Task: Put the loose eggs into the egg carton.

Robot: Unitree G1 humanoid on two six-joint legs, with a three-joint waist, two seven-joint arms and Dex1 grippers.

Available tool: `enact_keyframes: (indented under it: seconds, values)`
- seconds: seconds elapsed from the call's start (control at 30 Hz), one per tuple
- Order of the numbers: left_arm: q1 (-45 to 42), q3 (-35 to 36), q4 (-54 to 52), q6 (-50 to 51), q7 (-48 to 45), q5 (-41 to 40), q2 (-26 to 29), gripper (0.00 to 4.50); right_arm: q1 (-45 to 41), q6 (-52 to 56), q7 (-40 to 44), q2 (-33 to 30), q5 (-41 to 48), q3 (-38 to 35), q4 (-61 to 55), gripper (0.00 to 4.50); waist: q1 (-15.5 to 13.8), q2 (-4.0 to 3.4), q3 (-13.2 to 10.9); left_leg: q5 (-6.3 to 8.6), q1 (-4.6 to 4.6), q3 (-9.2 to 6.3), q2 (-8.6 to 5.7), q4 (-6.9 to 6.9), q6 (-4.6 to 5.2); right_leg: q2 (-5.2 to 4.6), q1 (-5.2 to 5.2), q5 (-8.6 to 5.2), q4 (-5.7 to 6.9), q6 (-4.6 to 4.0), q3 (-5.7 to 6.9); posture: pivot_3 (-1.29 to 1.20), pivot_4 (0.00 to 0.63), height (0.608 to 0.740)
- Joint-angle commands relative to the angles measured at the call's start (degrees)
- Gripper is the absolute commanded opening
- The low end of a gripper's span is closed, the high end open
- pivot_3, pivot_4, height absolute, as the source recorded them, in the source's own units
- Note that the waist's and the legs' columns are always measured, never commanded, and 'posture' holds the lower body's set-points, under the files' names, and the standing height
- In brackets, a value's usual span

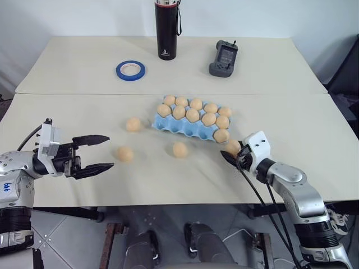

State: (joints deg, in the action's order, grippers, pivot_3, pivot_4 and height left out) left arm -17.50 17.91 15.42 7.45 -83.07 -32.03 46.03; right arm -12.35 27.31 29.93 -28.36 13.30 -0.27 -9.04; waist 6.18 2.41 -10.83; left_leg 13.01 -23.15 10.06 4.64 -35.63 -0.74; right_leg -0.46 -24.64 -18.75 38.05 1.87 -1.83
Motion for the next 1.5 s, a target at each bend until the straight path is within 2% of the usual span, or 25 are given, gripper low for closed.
enact_keyframes:
  seconds: [0.03, 0.13, 0.37, 0.47, 0.63, 0.8, 0.9, 0.93, 1.13, 1.33, 1.5]
  values:
    - [-0.8, 0.5, -2.1, 0.0, 0.2, -1.4, -0.3, 4.5, 0.7, -0.8, 0.3, -1.0, 0.9, -2.6, -4.1, 1.89, 0.0, 0.0, 0.0, 0.0, 0.0, 0.0, 0.0, 0.0, 0.0, 0.0, 0.0, 0.0, 0.0, 0.0, 0.0, 0.0, 0.15, 0.74]
    - [-0.9, 0.4, -2.2, 0.0, 0.2, -1.5, -0.5, 4.5, 1.0, 1.1, 0.0, -1.7, 2.6, -5.3, -7.7, 1.67, 0.0, 0.0, 0.0, 0.0, 0.0, -0.01, 0.0, 0.01, 0.0, 0.01, -0.01, 0.0, 0.01, 0.0, 0.01, 0.0, 0.15, 0.74]
    - [-1.7, 0.2, -1.9, 0.0, 0.2, -1.6, -0.9, 4.5, -3.9, 9.2, -0.4, -2.5, 7.7, -8.5, -13.1, 1.65, 0.0, 0.01, 0.0, 0.0, 0.02, -0.01, 0.0, -0.03, 0.0, 0.01, 0.01, 0.01, 0.04, -0.01, -0.01, 0.0, 0.15, 0.74]
    - [-2.5, -0.1, -1.4, -0.2, 0.3, -1.4, -1.3, 4.5, -10.1, 12.2, -1.0, -0.9, 8.5, -5.9, -11.0, 1.65, 0.2, 0.0, 0.0, -0.03, 0.02, 0.0, 0.0, -0.08, 0.02, 0.01, -0.02, 0.03, 0.15, -0.04, -0.01, 0.0, 0.15, 0.74]
    - [-3.2, -0.3, -1.9, -0.3, 0.7, -1.5, -2.1, 4.5, -18.4, 8.5, -2.2, 4.6, 4.3, 0.6, -1.6, 1.65, 0.2, 0.02, 0.0, -0.04, 0.07, -0.02, 0.01, -0.09, 0.06, 0.02, -0.01, 0.06, 0.19, -0.1, 0.01, 0.0, 0.15, 0.74]
    - [-2.5, 0.4, -2.7, -0.3, 1.2, -1.6, -2.1, 4.5, -20.6, 6.8, -1.0, 6.4, 2.5, 3.8, 2.3, 1.65, -0.1, 0.02, 0.0, -0.03, -0.07, -0.02, 0.01, -0.08, 0.02, 0.0, -0.08, 0.02, 0.12, -0.04, 0.02, 0.0, 0.15, 0.74]
    - [-1.7, 0.9, -3.4, -0.5, 1.6, -1.8, -2.1, 4.5, -21.1, 6.9, 0.2, 5.4, 0.0, 7.1, 3.7, 1.65, -0.1, 0.02, 0.0, 0.0, -0.11, 0.01, 0.01, -0.11, 0.03, 0.0, -0.06, 0.01, 0.01, 0.0, 0.01, 0.0, 0.15, 0.74]
    - [-1.5, 1.0, -3.6, -0.6, 1.8, -1.8, -2.2, 4.5, -21.2, 6.9, 0.3, 5.4, -0.3, 7.2, 3.8, 2.37, 0.0, 0.02, 0.0, 0.0, -0.11, 0.02, 0.01, -0.11, 0.03, -0.01, -0.06, 0.01, 0.01, 0.0, 0.01, 0.0, 0.15, 0.74]
    - [-1.0, 1.4, -4.0, -0.7, 2.5, -1.9, -2.2, 4.5, -21.2, 7.7, 1.3, 4.7, -0.6, 6.6, 2.5, 4.41, 0.1, 0.02, 0.0, -0.01, -0.07, 0.01, 0.01, -0.11, 0.0, 0.01, -0.07, 0.01, 0.14, -0.01, 0.01, 0.0, 0.15, 0.74]
    - [-1.1, 1.4, -3.6, -0.9, 2.4, -2.1, -2.3, 4.5, -20.3, 12.0, 4.4, 1.1, 3.5, 3.0, -5.3, 4.48, 0.0, 0.02, 0.0, -0.01, -0.07, -0.01, 0.01, -0.2, 0.02, -0.01, -0.06, 0.01, 0.2, -0.01, 0.01, 0.0, 0.15, 0.74]
    - [-1.6, 1.5, -2.2, -1.4, 2.1, -1.9, -2.2, 4.5, -12.3, 14.3, 12.2, -6.2, 10.9, -1.8, -15.5, 4.48, -0.6, 0.03, 0.0, 0.01, -0.07, -0.06, 0.01, -0.07, 0.01, 0.0, -0.03, 0.0, 0.04, -0.02, 0.06, 0.0, 0.15, 0.74]
